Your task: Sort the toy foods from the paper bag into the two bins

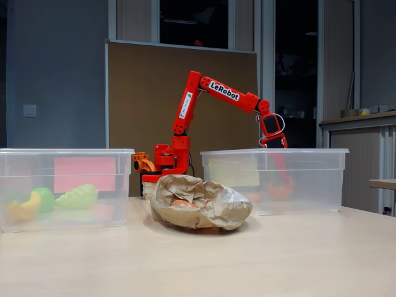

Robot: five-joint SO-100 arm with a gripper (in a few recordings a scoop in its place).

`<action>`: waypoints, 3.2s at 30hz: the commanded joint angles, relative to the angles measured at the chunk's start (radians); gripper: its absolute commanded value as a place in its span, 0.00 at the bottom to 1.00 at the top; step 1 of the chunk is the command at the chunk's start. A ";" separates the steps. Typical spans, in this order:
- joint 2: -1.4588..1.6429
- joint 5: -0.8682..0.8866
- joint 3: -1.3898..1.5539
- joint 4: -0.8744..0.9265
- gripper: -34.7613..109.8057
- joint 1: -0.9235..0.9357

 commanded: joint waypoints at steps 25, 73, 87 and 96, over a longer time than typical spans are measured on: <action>0.201 -0.296 -0.170 0.331 0.37 0.081; -0.032 0.245 -0.164 0.239 0.32 1.074; -0.255 0.106 -0.397 0.219 0.42 1.060; -0.331 0.087 -0.426 0.166 0.41 1.069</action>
